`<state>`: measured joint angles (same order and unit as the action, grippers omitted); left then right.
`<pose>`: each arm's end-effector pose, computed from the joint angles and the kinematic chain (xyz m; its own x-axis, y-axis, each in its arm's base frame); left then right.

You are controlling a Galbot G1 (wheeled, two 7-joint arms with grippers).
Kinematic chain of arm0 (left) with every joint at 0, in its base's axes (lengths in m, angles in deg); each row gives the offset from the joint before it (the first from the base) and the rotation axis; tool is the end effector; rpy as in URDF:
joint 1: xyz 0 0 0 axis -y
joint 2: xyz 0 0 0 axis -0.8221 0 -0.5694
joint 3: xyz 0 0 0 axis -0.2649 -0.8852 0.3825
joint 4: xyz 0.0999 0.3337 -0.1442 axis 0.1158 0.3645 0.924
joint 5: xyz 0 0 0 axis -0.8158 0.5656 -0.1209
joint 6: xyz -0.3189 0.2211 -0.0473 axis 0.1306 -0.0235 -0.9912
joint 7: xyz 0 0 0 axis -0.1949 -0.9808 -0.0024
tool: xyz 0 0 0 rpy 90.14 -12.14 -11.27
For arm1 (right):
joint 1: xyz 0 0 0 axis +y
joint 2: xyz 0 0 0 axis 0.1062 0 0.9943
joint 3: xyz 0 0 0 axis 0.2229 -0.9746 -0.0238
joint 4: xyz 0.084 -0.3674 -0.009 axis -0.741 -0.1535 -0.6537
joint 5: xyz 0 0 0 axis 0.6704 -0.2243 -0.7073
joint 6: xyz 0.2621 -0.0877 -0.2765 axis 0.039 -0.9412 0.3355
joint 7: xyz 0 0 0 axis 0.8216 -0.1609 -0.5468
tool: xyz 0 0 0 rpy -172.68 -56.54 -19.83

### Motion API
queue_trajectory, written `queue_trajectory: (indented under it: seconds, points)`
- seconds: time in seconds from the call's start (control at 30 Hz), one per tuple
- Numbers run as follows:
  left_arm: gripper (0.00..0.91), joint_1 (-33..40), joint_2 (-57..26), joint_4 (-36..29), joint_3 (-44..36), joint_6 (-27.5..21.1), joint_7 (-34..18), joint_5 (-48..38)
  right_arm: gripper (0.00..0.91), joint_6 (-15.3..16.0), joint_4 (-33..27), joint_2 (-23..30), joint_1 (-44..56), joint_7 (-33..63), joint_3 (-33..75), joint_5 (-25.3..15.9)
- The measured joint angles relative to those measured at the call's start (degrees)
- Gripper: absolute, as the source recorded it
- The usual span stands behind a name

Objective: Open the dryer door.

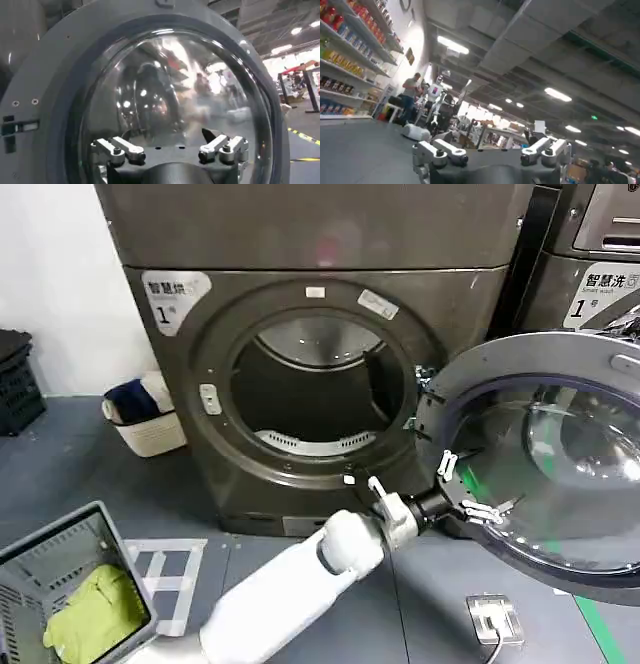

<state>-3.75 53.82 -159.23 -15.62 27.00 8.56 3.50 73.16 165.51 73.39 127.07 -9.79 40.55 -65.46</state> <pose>0.4176 -0.2560 -0.2500 -0.3698 0.9072 -0.2007 0.8907 0.4076 0.2012 -0.1896 -0.4063 -0.2284 0.0997 0.9487 -0.3002 0.9168 -0.2048 -0.3429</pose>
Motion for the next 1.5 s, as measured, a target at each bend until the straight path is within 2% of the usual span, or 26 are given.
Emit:
queue_trajectory:
  seconds: [0.27, 0.57, 0.73, 1.07, 1.3, 1.5]
  points:
    - [0.907, -3.1, -3.6, -4.9, 2.0, -2.4, 0.0, 0.1, 0.907, 0.3, 1.4, -0.1, -0.6, -0.9, -1.1, 0.1]
    - [0.907, -11.2, -13.7, -16.8, 9.0, -6.5, -1.5, -1.1, 0.907, 1.0, 2.6, -0.4, -1.5, -1.5, -2.8, 0.5]
    - [0.907, -19.2, -21.0, -24.7, 15.1, -7.7, -2.0, -3.1, 0.907, 1.7, 3.1, -1.1, -1.9, -1.9, -3.9, 0.9]
    - [0.907, -39.4, -34.9, -36.7, 34.7, -12.9, -5.2, -8.1, 0.907, 3.6, 4.4, -2.7, -2.8, -2.8, -6.1, 2.1]
    - [0.907, -52.5, -36.4, -41.6, 49.4, -20.4, -10.9, -16.5, 0.907, 3.7, 3.4, -4.4, -3.5, -3.3, -7.6, 2.3]
    - [0.907, -63.2, -34.4, -43.8, 63.6, -28.3, -17.4, -27.1, 0.907, 3.6, 2.1, -5.4, -4.4, -3.7, -9.3, 2.2]
